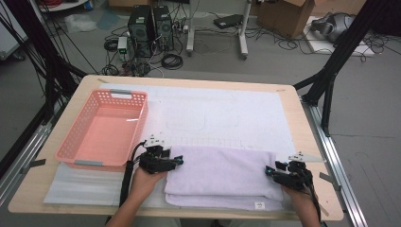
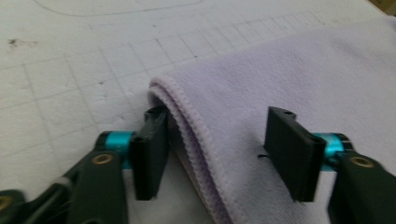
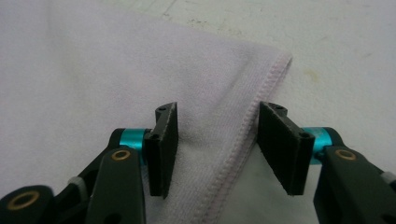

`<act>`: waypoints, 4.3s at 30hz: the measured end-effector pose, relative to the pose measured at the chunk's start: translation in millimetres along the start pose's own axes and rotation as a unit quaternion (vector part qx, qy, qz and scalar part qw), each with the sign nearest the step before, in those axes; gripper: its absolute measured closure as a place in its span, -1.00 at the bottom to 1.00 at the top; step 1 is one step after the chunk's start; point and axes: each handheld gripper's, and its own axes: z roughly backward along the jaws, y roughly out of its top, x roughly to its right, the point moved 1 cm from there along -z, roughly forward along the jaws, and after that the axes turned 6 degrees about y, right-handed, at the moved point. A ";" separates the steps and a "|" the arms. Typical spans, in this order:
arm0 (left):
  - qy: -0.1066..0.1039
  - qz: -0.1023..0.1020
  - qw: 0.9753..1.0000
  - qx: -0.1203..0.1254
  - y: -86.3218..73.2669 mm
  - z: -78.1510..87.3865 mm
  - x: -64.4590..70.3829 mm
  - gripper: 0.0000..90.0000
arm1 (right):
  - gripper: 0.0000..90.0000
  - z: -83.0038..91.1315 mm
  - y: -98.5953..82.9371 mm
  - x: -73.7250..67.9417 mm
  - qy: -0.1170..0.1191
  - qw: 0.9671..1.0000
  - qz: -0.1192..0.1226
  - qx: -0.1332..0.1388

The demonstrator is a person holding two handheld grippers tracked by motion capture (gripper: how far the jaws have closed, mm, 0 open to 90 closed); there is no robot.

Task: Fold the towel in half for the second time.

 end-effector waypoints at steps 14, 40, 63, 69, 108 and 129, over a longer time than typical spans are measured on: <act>0.034 0.023 0.999 0.031 36.2 -0.9 -4.1 0.82 | 0.82 -9.6 32.7 7.7 -0.012 0.999 0.001 0.042; 0.004 0.021 0.999 0.044 37.2 -4.3 -5.1 0.03 | 0.19 -19.4 44.0 16.9 -0.024 0.998 -0.008 0.048; 0.040 0.027 0.999 0.003 -4.0 16.5 0.2 0.29 | 0.86 5.4 -2.3 0.5 -0.006 0.999 0.018 0.030; 0.057 0.017 0.998 0.007 -5.7 18.4 -2.0 0.84 | 0.86 6.8 -2.0 0.6 -0.013 0.999 0.020 0.035; 0.012 0.001 0.997 0.075 -24.9 52.1 0.0 0.31 | 0.59 8.4 -7.7 -19.4 -0.038 0.997 0.063 0.021; -0.012 -0.029 0.994 0.100 -23.6 54.1 6.9 -0.16 | -0.11 54.3 -12.5 -10.8 -0.021 0.991 0.051 0.122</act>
